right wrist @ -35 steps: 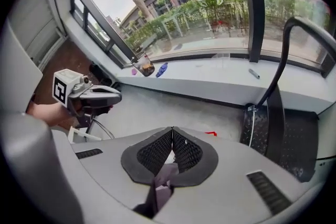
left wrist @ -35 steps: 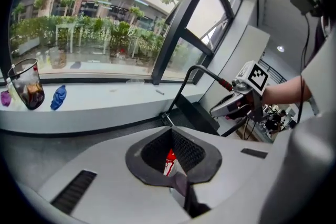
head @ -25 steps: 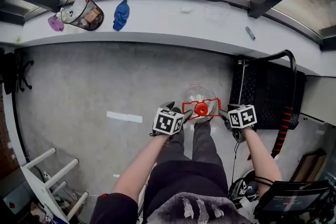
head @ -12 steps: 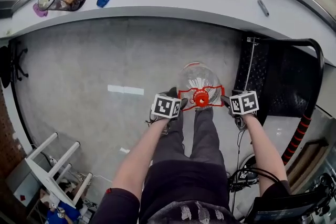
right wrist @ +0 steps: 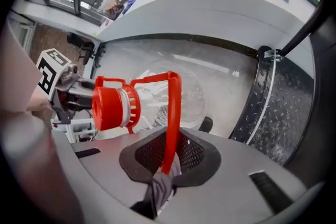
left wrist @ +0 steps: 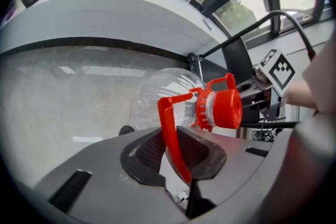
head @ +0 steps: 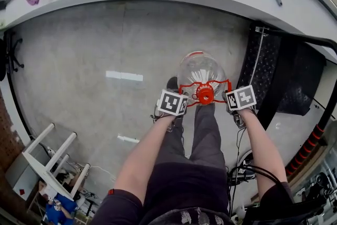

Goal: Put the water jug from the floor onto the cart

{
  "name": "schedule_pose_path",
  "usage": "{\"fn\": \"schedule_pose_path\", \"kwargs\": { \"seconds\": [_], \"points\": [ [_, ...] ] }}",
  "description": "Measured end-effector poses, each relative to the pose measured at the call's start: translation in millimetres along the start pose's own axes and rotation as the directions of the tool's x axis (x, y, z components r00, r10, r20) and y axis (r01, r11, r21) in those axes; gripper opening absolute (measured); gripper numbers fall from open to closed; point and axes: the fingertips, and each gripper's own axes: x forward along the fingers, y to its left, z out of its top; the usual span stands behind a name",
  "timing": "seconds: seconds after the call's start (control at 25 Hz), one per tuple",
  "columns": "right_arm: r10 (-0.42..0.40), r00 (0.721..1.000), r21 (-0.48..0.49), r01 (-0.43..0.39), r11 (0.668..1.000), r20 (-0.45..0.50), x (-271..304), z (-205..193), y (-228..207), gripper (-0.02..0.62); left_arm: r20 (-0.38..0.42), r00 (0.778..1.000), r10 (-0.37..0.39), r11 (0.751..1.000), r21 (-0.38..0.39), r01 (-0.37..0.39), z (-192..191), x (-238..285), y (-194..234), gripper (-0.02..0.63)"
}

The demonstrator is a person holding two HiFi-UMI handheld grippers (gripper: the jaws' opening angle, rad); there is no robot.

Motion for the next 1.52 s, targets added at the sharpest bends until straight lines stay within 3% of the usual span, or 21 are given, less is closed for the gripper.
{"fn": "schedule_pose_path", "kwargs": {
  "seconds": [0.04,0.28,0.56,0.76,0.92,1.0,1.16,1.52],
  "points": [
    [0.001,1.000,0.011,-0.001,1.000,0.012,0,-1,3,0.030,-0.009,1.000,-0.010,1.000,0.001,0.010,-4,2,-2,0.049],
    [0.097,0.993,0.097,-0.103,0.990,0.067,-4,1,11,0.025,0.061,0.993,-0.103,0.991,-0.083,0.108,6,-5,-6,0.028],
    [0.118,0.980,0.207,-0.149,0.967,0.158,-33,-12,43,0.025,0.107,0.987,-0.119,0.991,-0.047,0.124,6,-43,-14,0.028],
    [0.131,0.959,0.209,-0.186,0.960,0.252,-79,2,72,0.025,0.152,0.976,-0.157,0.988,0.016,0.156,21,-96,-23,0.028],
    [0.113,0.937,0.235,-0.197,0.952,0.329,-106,11,91,0.025,0.177,0.975,-0.137,0.989,0.073,0.126,34,-132,-28,0.028],
    [0.108,0.925,0.254,-0.211,0.944,0.365,-120,7,99,0.025,0.191,0.973,-0.130,0.988,0.102,0.112,34,-147,-36,0.028],
    [0.119,0.888,0.270,-0.259,0.928,0.444,-157,-9,123,0.025,0.221,0.958,-0.184,0.976,0.154,0.152,29,-188,-58,0.028],
    [0.120,0.772,0.219,-0.320,0.922,0.624,-224,-9,173,0.026,0.309,0.893,-0.328,0.930,0.269,0.249,37,-273,-89,0.028]
  ]
}}
